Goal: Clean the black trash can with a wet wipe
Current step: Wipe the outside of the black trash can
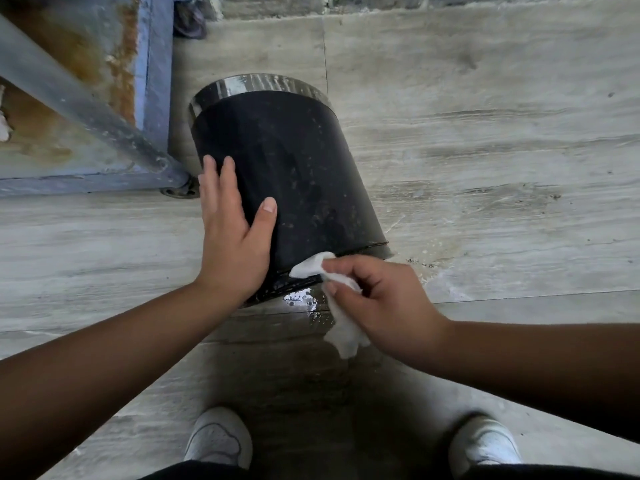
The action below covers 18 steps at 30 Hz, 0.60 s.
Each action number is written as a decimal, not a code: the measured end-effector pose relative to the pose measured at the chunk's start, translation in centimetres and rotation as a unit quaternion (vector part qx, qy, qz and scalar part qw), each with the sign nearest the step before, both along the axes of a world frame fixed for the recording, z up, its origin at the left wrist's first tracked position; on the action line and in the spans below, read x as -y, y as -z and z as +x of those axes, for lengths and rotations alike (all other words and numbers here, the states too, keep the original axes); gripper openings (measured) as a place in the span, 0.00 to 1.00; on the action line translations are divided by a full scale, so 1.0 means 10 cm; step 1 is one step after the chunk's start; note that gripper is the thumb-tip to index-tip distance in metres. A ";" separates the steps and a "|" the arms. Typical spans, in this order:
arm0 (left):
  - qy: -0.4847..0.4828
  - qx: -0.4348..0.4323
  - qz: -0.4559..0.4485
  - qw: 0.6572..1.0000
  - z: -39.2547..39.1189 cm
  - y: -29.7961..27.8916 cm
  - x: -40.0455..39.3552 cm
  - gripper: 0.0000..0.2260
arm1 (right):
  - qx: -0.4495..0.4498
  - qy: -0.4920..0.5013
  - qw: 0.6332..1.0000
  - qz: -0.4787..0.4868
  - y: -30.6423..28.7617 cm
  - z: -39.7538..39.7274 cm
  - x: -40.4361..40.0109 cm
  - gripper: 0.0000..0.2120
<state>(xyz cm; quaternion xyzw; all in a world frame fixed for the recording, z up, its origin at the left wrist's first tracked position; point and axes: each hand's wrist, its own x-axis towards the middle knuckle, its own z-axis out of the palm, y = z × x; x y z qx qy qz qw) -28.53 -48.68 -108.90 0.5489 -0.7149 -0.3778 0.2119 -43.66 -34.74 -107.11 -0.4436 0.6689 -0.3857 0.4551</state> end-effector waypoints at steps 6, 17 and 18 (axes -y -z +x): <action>-0.013 -0.017 0.008 1.000 -0.08 -0.08 0.01 0.32 | -0.038 -0.192 0.980 -0.019 -0.18 0.31 0.14 0.13; 0.045 0.154 -0.045 0.986 -0.24 -0.06 1.16 0.34 | 0.218 -0.228 0.937 0.152 -0.21 0.07 -0.12 0.08; 0.058 0.178 -0.030 0.982 -0.24 -0.04 1.27 0.37 | 0.242 -0.213 0.932 0.166 -0.20 0.03 -0.15 0.11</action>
